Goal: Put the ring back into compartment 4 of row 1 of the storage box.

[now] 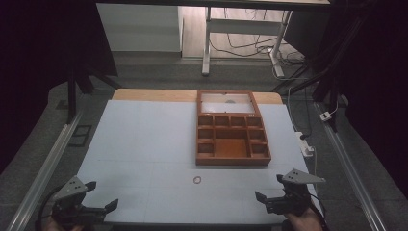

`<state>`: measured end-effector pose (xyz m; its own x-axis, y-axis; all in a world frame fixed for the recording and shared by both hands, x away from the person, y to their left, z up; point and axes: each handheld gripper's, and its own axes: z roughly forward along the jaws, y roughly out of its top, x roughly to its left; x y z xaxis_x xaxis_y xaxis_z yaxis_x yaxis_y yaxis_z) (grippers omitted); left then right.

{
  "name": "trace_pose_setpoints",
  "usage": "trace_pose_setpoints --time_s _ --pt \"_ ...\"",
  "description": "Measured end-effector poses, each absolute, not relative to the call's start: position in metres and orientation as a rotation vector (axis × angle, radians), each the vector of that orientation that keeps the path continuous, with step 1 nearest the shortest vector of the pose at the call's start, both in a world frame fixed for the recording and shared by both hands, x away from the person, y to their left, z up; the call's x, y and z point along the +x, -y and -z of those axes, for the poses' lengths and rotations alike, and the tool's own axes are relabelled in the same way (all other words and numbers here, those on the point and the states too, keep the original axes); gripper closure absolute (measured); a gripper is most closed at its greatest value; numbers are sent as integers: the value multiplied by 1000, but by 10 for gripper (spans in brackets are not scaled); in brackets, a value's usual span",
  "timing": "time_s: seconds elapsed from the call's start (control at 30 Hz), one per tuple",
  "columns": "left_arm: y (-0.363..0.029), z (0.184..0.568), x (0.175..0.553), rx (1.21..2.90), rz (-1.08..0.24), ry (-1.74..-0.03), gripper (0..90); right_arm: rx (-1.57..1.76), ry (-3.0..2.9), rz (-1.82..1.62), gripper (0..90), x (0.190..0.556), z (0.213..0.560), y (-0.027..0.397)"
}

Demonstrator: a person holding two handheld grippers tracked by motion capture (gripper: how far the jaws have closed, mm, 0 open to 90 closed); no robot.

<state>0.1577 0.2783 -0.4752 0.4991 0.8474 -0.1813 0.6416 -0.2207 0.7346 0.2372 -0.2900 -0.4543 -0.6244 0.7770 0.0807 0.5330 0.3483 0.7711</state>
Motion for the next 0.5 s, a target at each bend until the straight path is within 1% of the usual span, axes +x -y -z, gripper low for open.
trace_pose_setpoints --time_s 0.2,0.5 --pt "-281 476 160 1943 -283 -1201 0 1163 -2338 -1137 0 238 455 289" --pt "-281 476 162 1948 -253 -1190 0 1153 -2358 -1119 0 239 456 287"
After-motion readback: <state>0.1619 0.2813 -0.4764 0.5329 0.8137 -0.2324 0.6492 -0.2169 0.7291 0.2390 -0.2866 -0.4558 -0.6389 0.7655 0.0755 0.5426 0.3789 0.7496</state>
